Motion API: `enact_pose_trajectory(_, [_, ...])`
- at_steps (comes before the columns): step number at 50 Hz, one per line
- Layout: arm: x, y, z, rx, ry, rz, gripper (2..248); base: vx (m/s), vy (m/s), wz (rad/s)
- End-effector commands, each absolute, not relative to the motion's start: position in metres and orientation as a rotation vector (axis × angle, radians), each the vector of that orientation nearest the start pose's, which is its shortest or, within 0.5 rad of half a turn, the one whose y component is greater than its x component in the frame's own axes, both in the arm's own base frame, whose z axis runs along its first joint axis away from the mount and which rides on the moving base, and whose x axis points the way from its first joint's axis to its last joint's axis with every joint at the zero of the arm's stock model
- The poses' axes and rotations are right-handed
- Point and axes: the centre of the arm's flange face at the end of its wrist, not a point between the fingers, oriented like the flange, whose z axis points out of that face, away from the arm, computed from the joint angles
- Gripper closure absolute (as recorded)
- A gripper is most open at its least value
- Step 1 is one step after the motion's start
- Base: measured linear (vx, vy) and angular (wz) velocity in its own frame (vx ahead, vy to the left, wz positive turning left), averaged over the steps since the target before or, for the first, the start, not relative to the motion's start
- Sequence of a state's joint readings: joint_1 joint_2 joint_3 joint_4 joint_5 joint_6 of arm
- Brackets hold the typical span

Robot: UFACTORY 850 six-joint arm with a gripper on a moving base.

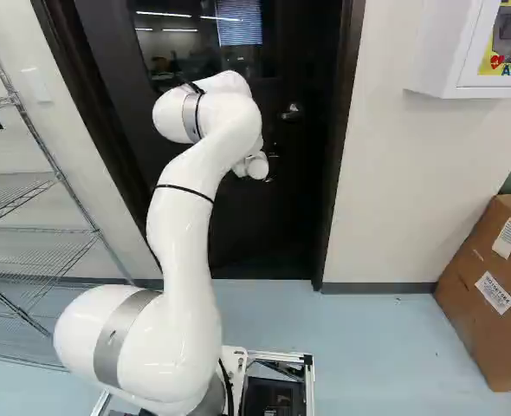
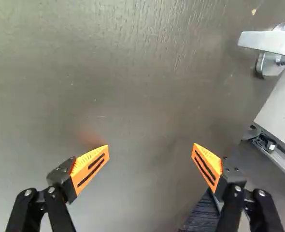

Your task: Open the door and move inside

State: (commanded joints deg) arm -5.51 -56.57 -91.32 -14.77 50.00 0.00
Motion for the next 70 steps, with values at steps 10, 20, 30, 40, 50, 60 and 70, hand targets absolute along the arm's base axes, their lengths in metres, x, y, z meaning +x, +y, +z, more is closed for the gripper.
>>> enact_pose_trajectory(10, [0.793, -0.054, 0.3, -2.316, -0.301, -2.145, 3, 0.0, 0.0, 0.0])
enact_pose_trajectory(20, [0.797, -0.055, 0.299, -2.311, -0.3, -2.153, 3, 0.0, 0.0, 0.0])
enact_pose_trajectory(30, [0.797, -0.06, 0.298, -2.315, -0.29, -2.156, 3, 0.0, 0.0, 0.0])
enact_pose_trajectory(40, [0.791, -0.069, 0.3, -2.33, -0.267, -2.154, 3, 0.0, 0.0, 0.0])
enact_pose_trajectory(50, [0.781, -0.078, 0.303, -2.352, -0.245, -2.142, 3, 0.0, 0.0, 0.0])
enact_pose_trajectory(60, [0.766, -0.087, 0.308, -2.379, -0.227, -2.123, 3, 0.0, 0.0, 0.0])
enact_pose_trajectory(70, [0.747, -0.095, 0.312, -2.409, -0.208, -2.101, 3, 0.0, 0.0, 0.0])
